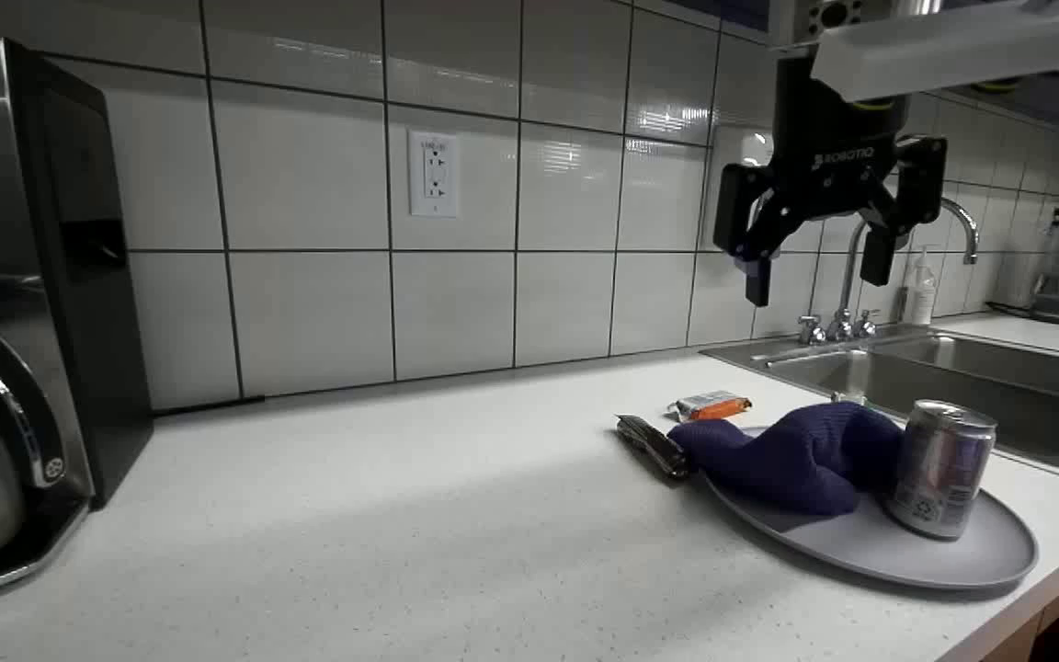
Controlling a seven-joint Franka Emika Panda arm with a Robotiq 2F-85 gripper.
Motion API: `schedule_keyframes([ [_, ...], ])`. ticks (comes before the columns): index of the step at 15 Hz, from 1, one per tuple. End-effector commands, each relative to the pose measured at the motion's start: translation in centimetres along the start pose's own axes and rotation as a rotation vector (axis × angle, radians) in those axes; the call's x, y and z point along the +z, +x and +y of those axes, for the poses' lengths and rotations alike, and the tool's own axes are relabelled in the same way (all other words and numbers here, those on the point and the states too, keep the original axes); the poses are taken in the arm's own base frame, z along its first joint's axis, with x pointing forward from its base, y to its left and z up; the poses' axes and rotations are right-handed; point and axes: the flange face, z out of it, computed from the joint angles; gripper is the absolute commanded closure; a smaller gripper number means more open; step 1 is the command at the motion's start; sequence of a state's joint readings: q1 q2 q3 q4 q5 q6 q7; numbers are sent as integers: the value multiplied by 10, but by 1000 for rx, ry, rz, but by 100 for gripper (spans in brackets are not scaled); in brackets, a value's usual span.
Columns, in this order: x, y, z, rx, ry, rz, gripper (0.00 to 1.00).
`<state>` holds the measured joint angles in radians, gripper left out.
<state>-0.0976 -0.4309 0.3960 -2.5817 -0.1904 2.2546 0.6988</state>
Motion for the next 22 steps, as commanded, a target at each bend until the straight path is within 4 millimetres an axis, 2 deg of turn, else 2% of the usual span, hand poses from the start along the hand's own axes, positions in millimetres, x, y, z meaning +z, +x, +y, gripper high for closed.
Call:
schedule_keyframes([
  [1, 0, 0, 0, -1, 0, -2, 0],
  [10, 2, 1, 3, 14, 6, -7, 0],
  [22, 24, 5, 45, 60, 22, -62, 0],
])
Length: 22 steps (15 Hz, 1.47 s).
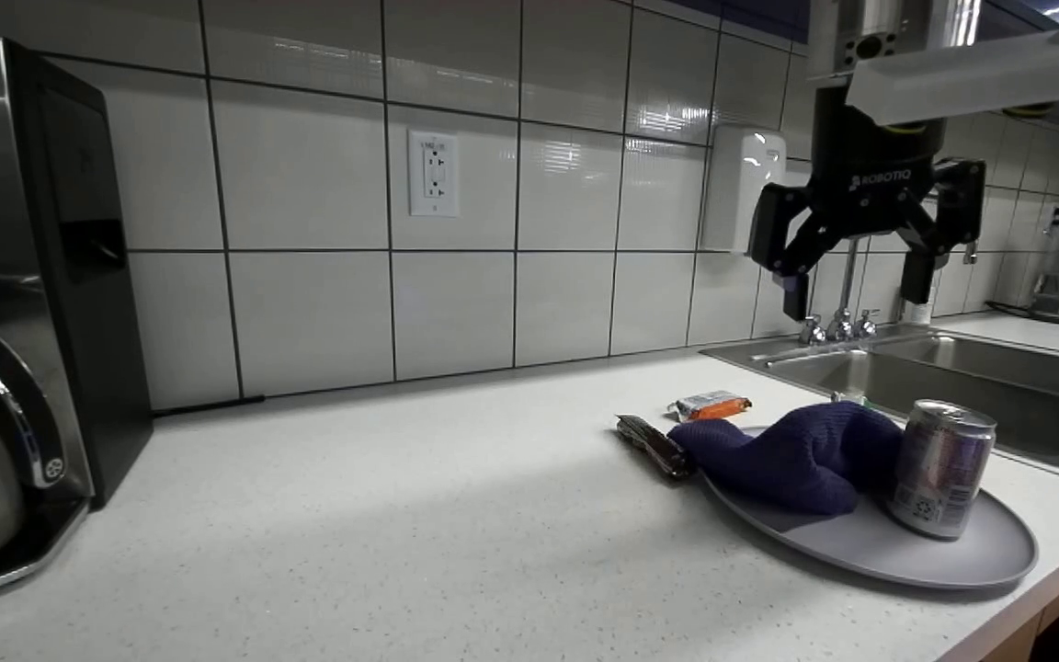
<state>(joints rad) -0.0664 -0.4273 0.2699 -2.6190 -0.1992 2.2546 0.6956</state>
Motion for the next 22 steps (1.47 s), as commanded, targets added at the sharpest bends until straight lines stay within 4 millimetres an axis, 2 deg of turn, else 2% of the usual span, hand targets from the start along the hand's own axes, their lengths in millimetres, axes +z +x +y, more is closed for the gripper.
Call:
schedule_keyframes([
  [1, 4, -1, 13, -18, 26, -10, 0],
  [12, 20, 0, 59, -194, 103, -30, 0],
  [21, 38, -12, 95, -276, 116, -37, 0],
  [22, 34, 0, 95, -277, 116, -39, 0],
])
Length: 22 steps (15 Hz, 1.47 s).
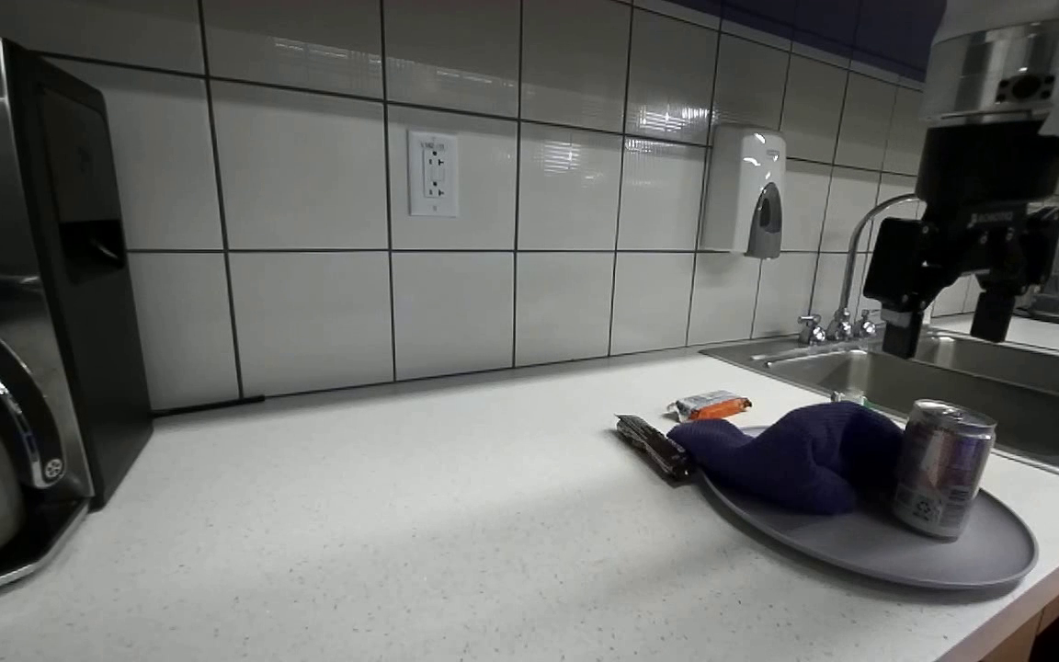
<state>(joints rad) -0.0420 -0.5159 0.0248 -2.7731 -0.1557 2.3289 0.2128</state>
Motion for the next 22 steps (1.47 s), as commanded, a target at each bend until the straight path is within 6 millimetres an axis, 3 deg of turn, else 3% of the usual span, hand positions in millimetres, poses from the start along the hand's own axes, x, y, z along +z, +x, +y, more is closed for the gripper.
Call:
schedule_keyframes([
  [1, -7, 1, 16, -19, 5, 22, 0],
  [9, 8, 7, 33, 31, -12, 10, 0],
  [10, 4, 4, 26, 26, 7, 4, 0],
  [22, 6, 4, 26, 28, 7, -2, 0],
])
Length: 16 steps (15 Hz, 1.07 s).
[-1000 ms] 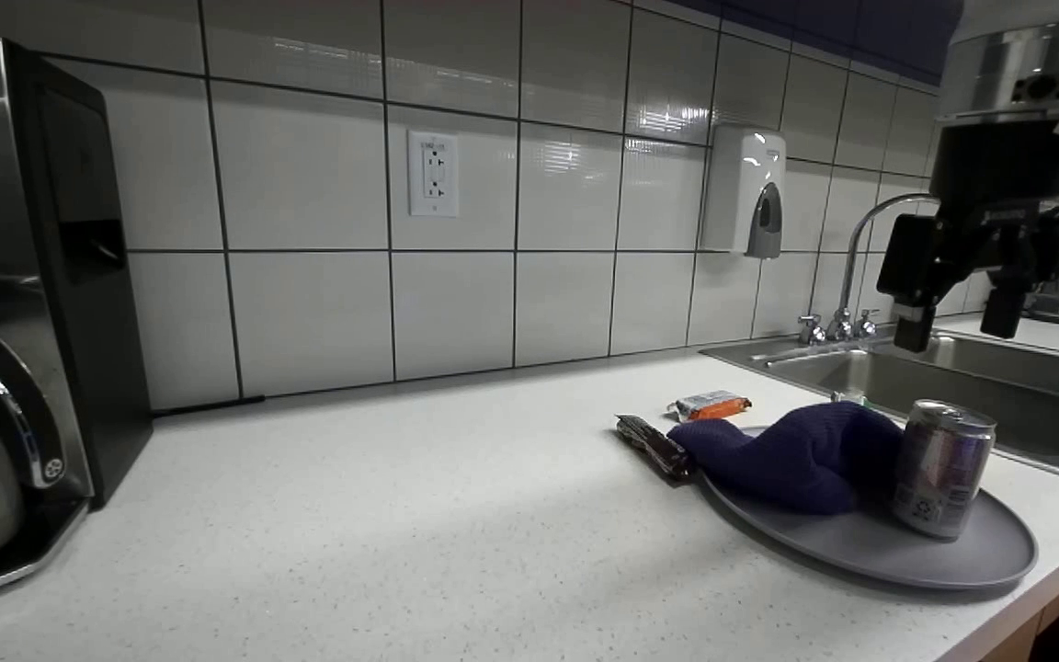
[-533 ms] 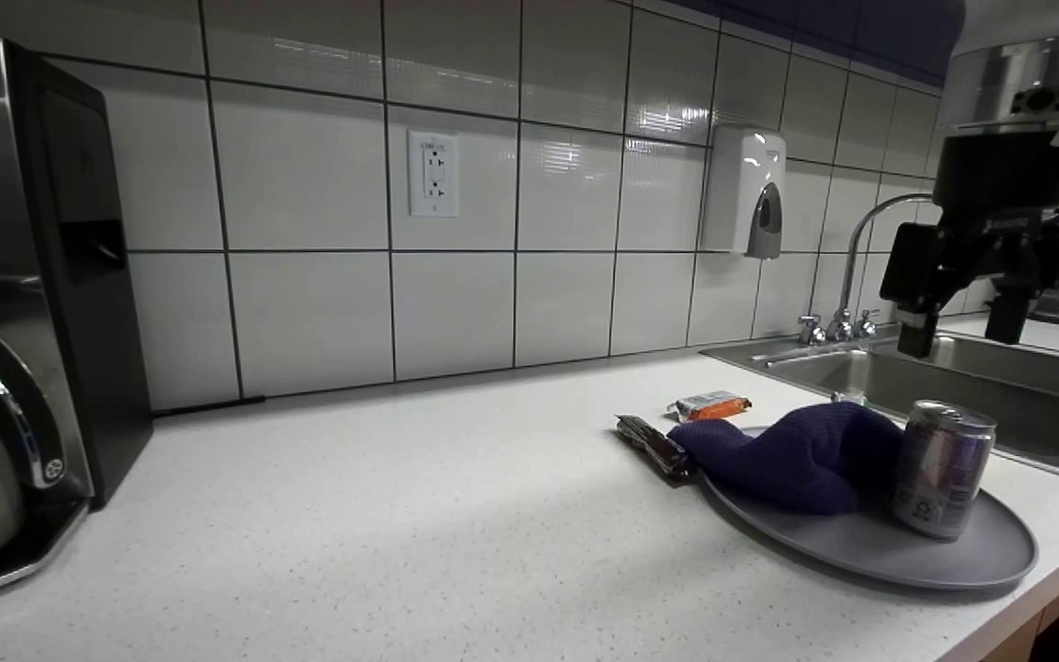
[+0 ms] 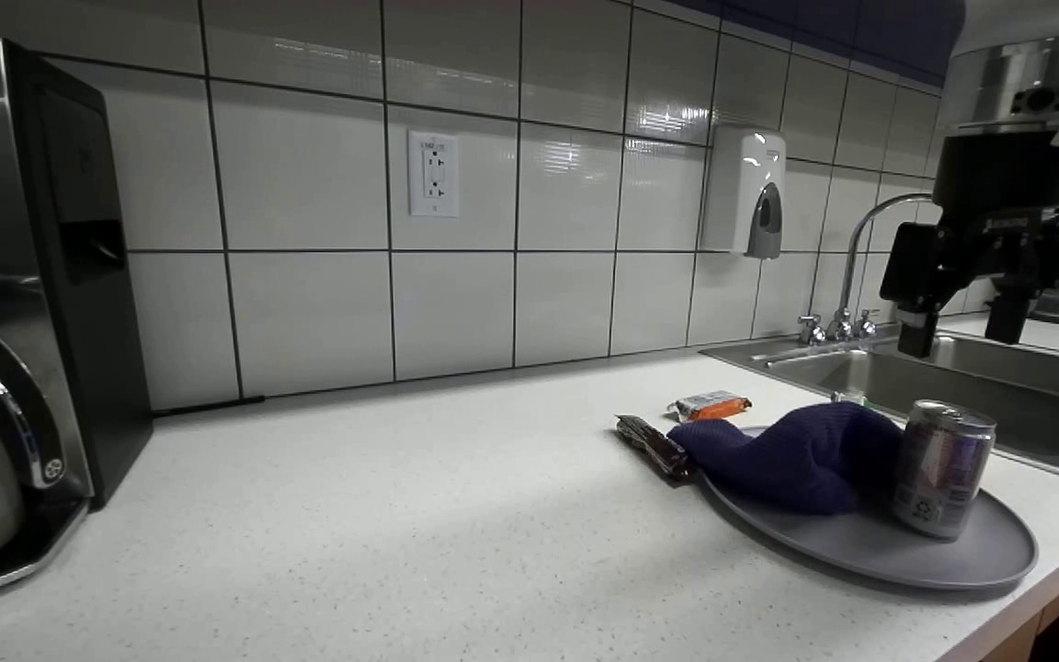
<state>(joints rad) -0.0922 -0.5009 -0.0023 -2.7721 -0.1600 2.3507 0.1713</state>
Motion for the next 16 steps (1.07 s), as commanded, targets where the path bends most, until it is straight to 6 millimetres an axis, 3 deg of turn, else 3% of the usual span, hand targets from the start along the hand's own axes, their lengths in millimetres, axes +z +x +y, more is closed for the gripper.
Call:
schedule_keyframes([
  [1, -2, -1, 1, 2, -2, -2, 0],
  [8, -7, -6, 15, -21, -6, -25, 0],
  [16, 2, -4, 39, -45, 8, -34, 0],
])
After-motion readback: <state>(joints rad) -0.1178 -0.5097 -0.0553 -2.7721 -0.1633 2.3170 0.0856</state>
